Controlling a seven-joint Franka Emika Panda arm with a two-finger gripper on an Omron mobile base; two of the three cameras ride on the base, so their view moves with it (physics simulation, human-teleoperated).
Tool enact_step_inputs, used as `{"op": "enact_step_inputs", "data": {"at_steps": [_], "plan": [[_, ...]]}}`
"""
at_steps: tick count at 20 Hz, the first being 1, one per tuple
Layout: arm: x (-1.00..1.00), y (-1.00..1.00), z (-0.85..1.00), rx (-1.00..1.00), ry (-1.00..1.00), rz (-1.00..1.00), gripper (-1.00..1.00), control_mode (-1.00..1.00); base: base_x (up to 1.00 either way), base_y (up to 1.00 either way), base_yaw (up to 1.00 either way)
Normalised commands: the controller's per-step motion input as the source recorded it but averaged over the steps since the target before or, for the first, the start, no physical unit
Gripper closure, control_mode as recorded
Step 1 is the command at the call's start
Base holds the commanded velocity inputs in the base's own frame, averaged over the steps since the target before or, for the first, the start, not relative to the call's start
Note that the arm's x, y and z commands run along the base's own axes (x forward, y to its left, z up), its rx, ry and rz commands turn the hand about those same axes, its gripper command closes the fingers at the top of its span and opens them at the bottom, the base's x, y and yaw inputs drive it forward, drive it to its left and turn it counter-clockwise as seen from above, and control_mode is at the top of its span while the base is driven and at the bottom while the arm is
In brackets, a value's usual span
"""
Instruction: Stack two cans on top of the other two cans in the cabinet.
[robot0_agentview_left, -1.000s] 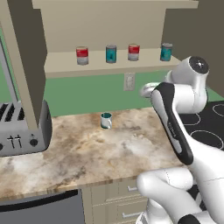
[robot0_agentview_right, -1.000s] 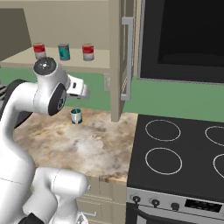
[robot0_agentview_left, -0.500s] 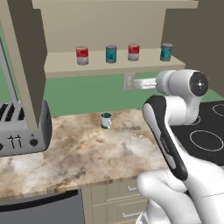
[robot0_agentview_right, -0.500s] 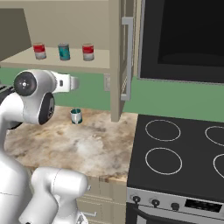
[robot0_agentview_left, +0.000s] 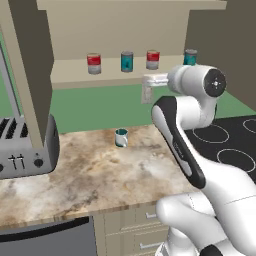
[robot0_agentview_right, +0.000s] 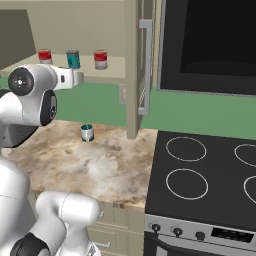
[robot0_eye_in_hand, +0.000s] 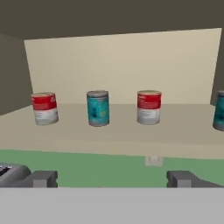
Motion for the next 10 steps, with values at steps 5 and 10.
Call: {"op": "enact_step_inputs", "data": {"at_steps": [5, 10], "plan": [[0.27, 0.15, 0.39, -0.03, 0.09, 0.00, -1.00, -1.00, 0.00, 0.00, 0.00], [0.20, 0.14, 0.12, -0.02, 0.07, 0.00, -1.00, -1.00, 0.00, 0.00, 0.00]]}}
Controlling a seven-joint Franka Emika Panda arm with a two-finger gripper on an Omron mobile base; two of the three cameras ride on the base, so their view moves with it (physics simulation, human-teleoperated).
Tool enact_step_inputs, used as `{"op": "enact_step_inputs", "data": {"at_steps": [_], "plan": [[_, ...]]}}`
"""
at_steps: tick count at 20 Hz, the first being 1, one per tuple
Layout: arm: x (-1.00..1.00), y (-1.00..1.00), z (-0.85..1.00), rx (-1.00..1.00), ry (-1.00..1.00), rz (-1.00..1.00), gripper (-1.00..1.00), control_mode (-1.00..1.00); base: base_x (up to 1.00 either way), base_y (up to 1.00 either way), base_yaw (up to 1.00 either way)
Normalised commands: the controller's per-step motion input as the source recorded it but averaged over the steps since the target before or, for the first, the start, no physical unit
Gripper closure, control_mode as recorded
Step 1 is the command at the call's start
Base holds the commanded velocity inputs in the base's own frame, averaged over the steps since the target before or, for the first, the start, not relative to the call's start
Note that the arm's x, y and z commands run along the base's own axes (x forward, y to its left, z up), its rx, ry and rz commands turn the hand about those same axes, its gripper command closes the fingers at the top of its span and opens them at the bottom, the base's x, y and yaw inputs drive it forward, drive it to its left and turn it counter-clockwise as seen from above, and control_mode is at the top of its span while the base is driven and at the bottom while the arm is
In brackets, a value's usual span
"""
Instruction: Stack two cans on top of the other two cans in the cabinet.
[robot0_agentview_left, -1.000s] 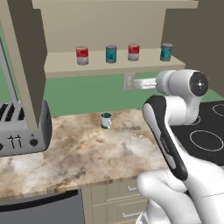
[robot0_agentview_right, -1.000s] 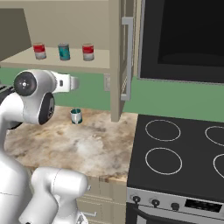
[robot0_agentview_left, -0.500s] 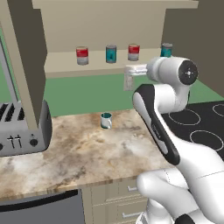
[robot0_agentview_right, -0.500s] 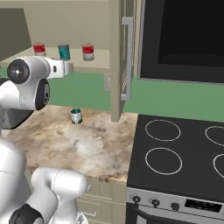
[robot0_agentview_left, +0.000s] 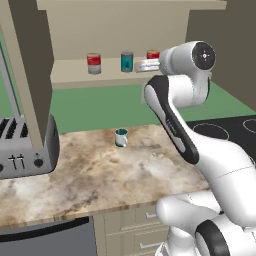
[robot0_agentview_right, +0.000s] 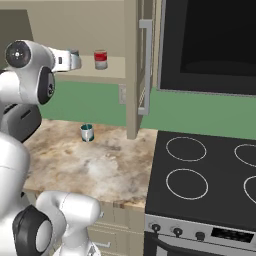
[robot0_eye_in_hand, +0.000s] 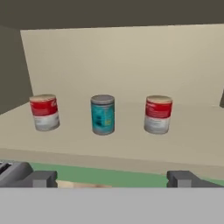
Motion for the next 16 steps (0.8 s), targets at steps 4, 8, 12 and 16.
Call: {"op": "enact_step_inputs", "data": {"at_steps": [4, 8, 12, 16], "plan": [[0.15, 0.16, -0.03, -0.01, 0.00, 0.02, -1.00, -1.00, 0.00, 0.00, 0.00], [0.06, 0.14, -0.21, -0.01, -0.11, 0.05, -1.00, -1.00, 0.00, 0.00, 0.00], [0.15, 0.13, -0.25, 0.00, -0.07, 0.02, -1.00, -1.00, 0.00, 0.00, 0.00], [0.29, 0.06, -0.04, 0.00, 0.02, 0.03, -1.00, -1.00, 0.00, 0.00, 0.00]]}}
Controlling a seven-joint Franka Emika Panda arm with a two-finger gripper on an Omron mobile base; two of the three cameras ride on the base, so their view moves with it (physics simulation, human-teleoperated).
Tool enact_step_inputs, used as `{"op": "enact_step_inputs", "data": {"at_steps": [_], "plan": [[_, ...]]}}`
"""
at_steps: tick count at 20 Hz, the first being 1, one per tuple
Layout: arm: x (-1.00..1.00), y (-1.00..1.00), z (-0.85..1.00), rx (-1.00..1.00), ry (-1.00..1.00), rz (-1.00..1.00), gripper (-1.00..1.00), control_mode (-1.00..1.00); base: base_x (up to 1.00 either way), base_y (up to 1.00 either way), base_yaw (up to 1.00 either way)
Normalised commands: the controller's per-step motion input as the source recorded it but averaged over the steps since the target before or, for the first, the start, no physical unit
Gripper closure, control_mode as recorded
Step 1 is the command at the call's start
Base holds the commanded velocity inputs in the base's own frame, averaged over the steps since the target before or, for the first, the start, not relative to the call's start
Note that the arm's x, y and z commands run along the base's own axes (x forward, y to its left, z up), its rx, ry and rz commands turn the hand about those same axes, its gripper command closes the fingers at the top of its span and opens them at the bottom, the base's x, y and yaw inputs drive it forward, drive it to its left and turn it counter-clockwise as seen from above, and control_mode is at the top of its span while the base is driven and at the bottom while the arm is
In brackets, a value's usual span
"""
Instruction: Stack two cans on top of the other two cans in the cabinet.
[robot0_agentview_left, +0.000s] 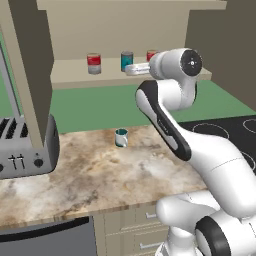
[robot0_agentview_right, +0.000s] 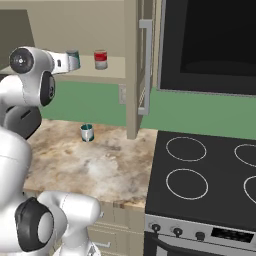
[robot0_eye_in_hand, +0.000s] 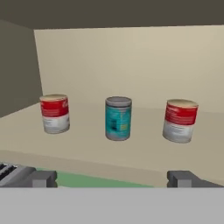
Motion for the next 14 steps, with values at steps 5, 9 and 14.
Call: {"op": "enact_step_inputs", "data": {"at_steps": [5, 9, 14], "plan": [[0.31, 0.02, 0.00, 0.00, 0.01, 0.02, -1.00, -1.00, 0.00, 0.00, 0.00], [0.31, 0.01, 0.00, 0.00, 0.00, 0.01, -1.00, -1.00, 0.00, 0.00, 0.00], [0.32, 0.01, -0.01, 0.00, 0.02, 0.00, -1.00, -1.00, 0.00, 0.00, 0.00]]}}
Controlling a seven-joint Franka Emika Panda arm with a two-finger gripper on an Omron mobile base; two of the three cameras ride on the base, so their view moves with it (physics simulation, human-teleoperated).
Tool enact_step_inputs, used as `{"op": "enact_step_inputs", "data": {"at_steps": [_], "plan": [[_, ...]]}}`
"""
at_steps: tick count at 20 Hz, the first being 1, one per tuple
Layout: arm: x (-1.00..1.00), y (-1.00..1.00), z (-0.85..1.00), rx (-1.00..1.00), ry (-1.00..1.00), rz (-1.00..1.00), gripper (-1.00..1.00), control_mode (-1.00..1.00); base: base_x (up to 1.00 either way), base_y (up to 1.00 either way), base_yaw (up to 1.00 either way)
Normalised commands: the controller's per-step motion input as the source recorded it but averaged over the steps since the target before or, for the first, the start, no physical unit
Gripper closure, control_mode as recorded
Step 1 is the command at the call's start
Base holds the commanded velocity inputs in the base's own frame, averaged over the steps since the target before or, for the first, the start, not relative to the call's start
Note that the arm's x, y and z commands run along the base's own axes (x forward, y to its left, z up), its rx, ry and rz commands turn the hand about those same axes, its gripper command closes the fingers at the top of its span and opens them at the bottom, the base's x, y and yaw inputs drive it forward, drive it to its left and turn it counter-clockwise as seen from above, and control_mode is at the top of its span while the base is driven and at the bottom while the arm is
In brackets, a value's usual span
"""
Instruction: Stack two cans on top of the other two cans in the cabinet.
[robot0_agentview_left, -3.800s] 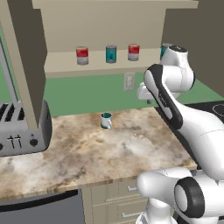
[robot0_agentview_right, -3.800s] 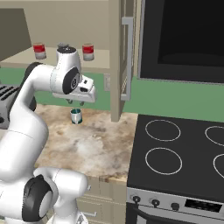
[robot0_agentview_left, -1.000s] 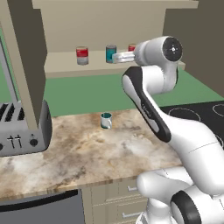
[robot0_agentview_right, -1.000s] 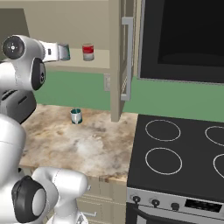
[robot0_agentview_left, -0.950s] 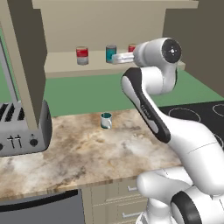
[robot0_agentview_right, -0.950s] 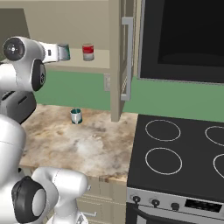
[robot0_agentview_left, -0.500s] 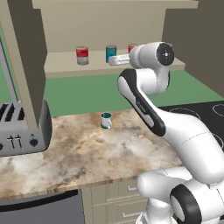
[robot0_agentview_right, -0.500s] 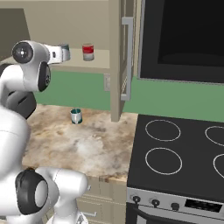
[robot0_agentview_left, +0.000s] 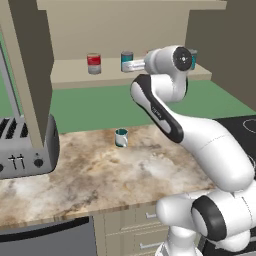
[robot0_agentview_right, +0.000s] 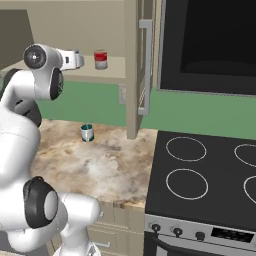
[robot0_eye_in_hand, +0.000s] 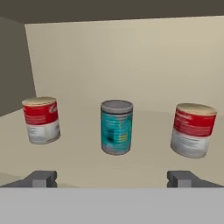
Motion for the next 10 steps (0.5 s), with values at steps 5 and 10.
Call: {"op": "enact_step_inputs", "data": {"at_steps": [5, 10], "plan": [[0.30, 0.00, -0.01, 0.00, 0.04, 0.00, -1.00, -1.00, 0.00, 0.00, 0.00], [0.23, 0.00, -0.04, 0.00, 0.06, 0.01, -1.00, -1.00, 0.00, 0.00, 0.00]]}}
